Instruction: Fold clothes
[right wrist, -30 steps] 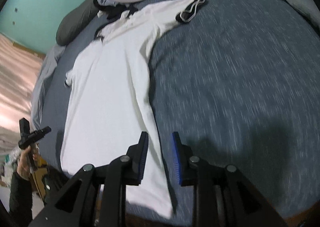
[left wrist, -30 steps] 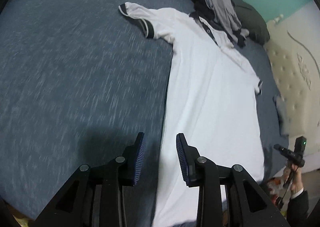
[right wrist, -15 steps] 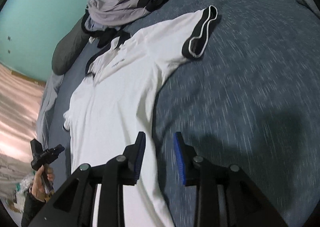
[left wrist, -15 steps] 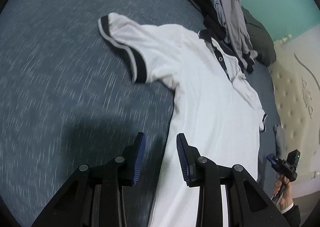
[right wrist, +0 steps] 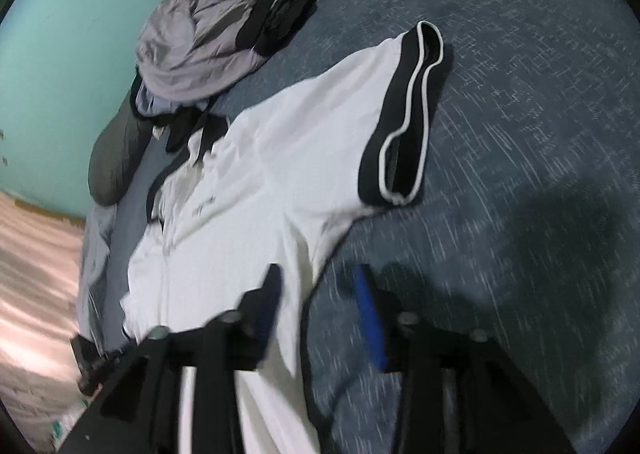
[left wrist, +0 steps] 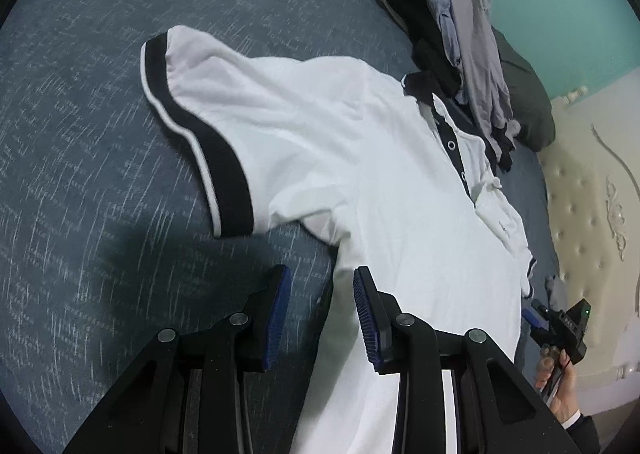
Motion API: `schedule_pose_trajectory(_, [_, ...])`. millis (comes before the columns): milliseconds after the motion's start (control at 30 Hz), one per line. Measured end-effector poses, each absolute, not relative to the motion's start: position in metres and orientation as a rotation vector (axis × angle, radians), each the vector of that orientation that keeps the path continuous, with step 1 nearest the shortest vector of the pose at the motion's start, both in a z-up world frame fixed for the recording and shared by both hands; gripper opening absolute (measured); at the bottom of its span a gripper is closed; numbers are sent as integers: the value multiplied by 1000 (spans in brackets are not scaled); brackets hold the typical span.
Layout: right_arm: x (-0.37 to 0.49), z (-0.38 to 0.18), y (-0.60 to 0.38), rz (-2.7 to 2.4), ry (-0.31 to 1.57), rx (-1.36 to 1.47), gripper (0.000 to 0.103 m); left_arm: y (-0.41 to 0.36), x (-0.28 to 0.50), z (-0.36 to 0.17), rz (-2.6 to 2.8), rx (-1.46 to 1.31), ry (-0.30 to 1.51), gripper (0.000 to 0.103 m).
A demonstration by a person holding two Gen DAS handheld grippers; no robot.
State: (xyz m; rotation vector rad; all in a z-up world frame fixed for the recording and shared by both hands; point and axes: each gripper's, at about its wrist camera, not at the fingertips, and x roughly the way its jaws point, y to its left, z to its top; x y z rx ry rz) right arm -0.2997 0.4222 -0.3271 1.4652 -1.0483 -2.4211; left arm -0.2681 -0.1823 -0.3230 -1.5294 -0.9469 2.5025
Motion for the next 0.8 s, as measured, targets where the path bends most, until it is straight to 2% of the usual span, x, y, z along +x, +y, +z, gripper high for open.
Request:
schedule_pose_trajectory(233, [-323, -339, 423, -2483, -1062, 1467, 52, -187, -281, -329, 2512, -1499, -984, 37])
schedule_pose_trajectory(333, [-328, -342, 418, -2505, -1041, 1441, 50, -189, -284, -331, 2511, -1491, -992, 37])
schedule_pose_trajectory(367, [-328, -344, 418, -2513, -1041, 1441, 41, -189, -285, -332, 2505, -1492, -997, 37])
schedule_pose_trajectory(400, [-329, -345, 418, -2526, -1039, 1446, 36, -189, -285, -332, 2505, -1489, -998, 37])
schedule_pose_trajectory(467, [-329, -345, 418, -2561, -1015, 1442, 15, -190, -286, -332, 2505, -1485, -999, 36])
schedule_pose_trajectory(600, [-328, -340, 417, -2615, -937, 1408, 7, -187, -287, -330, 2510, -1466, -964, 35])
schedule_pose_trajectory(667, [-326, -335, 418, -2642, -907, 1380, 6, -187, -288, -331, 2508, -1472, -954, 22])
schedule_pose_trajectory(800, [-327, -332, 424, -2660, -927, 1351, 5, -188, -289, -329, 2517, -1468, -946, 4])
